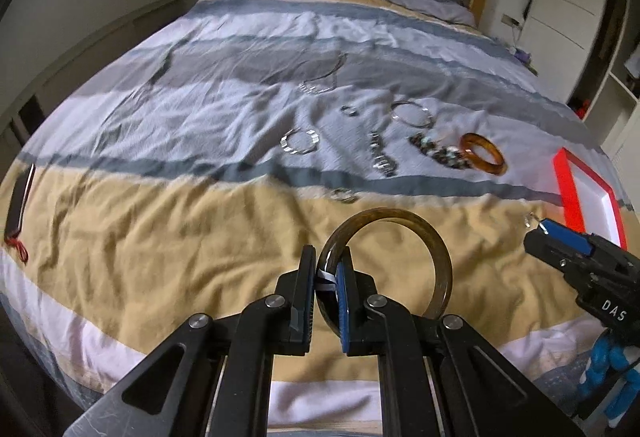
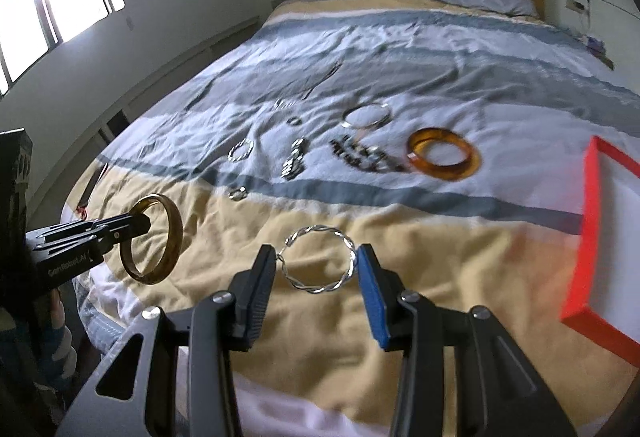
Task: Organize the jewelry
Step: 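Carry both items into the red box and open both tools to release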
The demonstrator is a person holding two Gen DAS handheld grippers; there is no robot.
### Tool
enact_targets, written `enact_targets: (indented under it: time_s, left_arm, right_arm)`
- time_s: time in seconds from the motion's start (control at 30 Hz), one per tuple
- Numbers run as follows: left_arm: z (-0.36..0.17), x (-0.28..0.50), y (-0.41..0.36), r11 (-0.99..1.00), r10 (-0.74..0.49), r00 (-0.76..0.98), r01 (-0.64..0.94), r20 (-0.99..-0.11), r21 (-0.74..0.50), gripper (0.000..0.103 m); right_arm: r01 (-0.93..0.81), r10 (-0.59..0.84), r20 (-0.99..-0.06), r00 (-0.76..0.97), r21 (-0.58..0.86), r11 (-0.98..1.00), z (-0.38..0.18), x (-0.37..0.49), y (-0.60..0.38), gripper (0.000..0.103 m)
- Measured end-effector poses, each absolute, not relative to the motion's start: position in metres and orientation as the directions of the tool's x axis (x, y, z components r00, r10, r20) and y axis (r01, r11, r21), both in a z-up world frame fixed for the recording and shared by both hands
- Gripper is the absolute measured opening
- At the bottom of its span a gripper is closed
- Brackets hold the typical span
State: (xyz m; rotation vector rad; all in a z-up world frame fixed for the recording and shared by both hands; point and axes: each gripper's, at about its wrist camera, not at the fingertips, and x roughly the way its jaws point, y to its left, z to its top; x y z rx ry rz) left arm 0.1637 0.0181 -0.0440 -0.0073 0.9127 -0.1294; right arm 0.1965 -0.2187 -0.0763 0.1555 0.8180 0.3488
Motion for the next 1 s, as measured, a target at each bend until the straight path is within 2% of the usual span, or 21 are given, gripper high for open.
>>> enact_targets:
  time_s: [0.27, 0.47, 0.6, 0.77, 1.0]
  left_arm:
    - [-0.030, 0.179, -0.069, 0.958, -0.233, 0.577, 0.276, -0.783, -0.082, 0.010]
    - [-0.027, 0.201, -0.180, 0.870, -0.413, 0.488, 0.462, -0.769, -0.174, 0.010]
    - [-0.036, 0.212, -0.251, 0.811, -0.478, 0.421, 0.548, -0.771, -0.204, 0.010]
    - [-0.063, 0.222, -0.322, 0.763, -0.492, 0.345, 0.612, -0.799, -0.205, 0.010]
    - [-0.108, 0.232, -0.364, 0.751, -0.422, 0.303, 0.645, -0.854, -0.142, 0.010]
  right_arm:
    - [-0.086, 0.208, -0.677, 0.706, 0.210, 0.974, -0.059, 0.172, -0.315, 0.040]
    - [0.105, 0.027, -0.712, 0.702, 0.141, 0.984, -0.065, 0.163, -0.409, 0.040]
    - [0.196, -0.060, -0.732, 0.678, 0.102, 0.975, -0.074, 0.156, -0.453, 0.040]
    - [0.260, -0.101, -0.772, 0.627, 0.085, 0.962, -0.096, 0.156, -0.483, 0.040]
    - [0.245, -0.103, -0.823, 0.559, 0.045, 0.968, -0.131, 0.162, -0.487, 0.040]
